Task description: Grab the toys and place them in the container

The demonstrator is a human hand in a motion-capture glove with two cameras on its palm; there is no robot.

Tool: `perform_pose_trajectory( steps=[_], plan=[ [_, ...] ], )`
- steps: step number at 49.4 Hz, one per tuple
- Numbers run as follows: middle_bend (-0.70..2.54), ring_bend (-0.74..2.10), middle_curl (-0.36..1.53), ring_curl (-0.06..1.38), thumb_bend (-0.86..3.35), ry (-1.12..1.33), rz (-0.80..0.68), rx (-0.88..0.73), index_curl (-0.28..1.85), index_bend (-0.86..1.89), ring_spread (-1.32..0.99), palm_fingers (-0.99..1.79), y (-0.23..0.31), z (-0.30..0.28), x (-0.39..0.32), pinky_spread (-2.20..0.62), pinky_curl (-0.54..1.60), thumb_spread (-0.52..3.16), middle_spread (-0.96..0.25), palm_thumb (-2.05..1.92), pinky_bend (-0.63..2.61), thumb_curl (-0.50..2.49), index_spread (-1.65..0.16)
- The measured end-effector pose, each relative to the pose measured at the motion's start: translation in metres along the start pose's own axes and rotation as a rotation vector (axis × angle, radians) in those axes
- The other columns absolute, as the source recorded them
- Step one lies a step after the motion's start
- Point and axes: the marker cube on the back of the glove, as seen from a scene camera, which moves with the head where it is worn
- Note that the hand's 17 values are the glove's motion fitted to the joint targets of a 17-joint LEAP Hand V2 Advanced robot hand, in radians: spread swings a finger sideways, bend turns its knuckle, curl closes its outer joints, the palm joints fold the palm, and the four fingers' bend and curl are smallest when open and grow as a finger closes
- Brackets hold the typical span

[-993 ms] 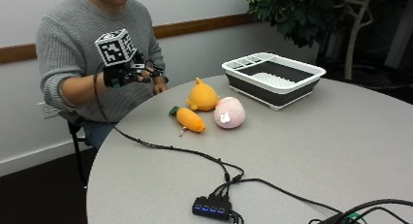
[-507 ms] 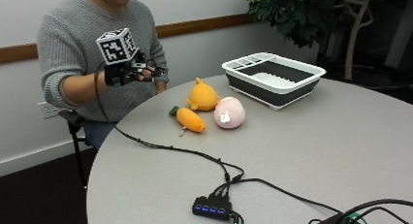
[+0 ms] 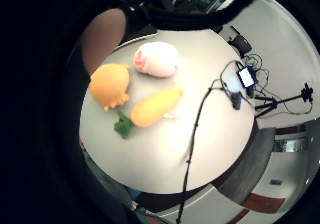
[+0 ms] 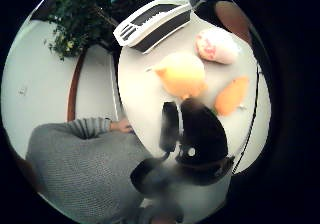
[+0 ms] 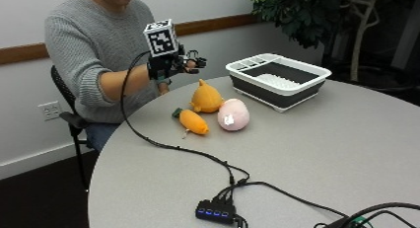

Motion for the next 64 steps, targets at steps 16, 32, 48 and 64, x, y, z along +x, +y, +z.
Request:
perform_pose_trajectory(
  steps=[16,32,48,64],
  plan=[
    [0.18,0.21,0.28,0.17,0.02,0.015,0.131,-0.135,0.37,0.37,-0.23,0.15,-0.01,0.086,0.049,0.02,0.3,1.54,-0.24,0.0,0.56,0.26,-0.37],
    [0.48,0.18,0.4,0.18,0.0,-0.025,0.085,-0.108,0.45,0.57,-0.32,0.37,0.008,0.172,0.058,0.0,0.23,1.45,-0.29,0.02,0.22,0.29,-0.4],
    [0.86,0.61,0.56,0.31,0.03,-0.004,0.075,0.134,0.48,0.54,-0.5,0.9,-0.004,0.167,0.055,-0.05,0.18,1.4,-0.31,0.14,0.12,0.36,-0.38],
    [1.07,1.07,0.73,0.56,0.12,-0.095,0.121,0.305,0.73,0.9,-0.46,1.21,-0.041,0.063,0.057,-0.28,0.36,1.19,-0.25,0.44,0.54,0.57,-0.26]
  ],
)
